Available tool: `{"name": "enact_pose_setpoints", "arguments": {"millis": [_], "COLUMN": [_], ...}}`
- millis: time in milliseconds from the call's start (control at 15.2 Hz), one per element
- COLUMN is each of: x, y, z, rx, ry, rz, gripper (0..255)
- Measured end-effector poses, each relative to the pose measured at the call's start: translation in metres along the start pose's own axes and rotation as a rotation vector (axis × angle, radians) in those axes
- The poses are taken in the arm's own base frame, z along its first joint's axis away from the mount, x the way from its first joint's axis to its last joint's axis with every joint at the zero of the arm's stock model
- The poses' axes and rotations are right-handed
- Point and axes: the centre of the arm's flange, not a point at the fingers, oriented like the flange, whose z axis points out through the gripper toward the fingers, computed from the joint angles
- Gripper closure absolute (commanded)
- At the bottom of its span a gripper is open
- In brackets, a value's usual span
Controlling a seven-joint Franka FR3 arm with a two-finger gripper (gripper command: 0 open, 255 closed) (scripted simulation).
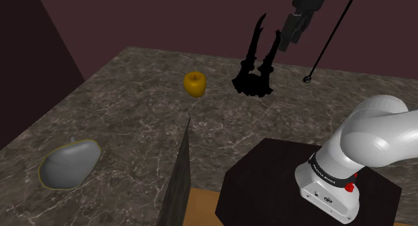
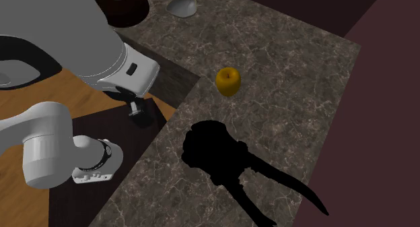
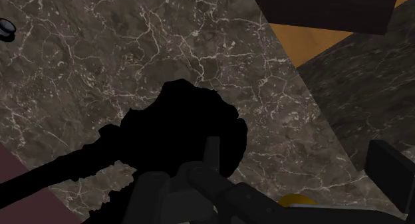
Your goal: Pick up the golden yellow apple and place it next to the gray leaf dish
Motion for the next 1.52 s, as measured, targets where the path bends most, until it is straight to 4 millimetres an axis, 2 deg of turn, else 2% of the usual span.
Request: {"name": "enact_pose_setpoints", "arguments": {"millis": [132,594,1188,1518], "x": [0.003,0.063,0.16,0.213], "y": [-0.004,-0.058,-0.121,-0.143], "z": [0.002,0.037,0.091,0.124], "rx": [-0.004,-0.054,-0.122,-0.159], "ry": [0.001,0.009,0.024,0.03], "rz": [0.009,0.139,0.32,0.421], "gripper": [0,0,0,0]}}
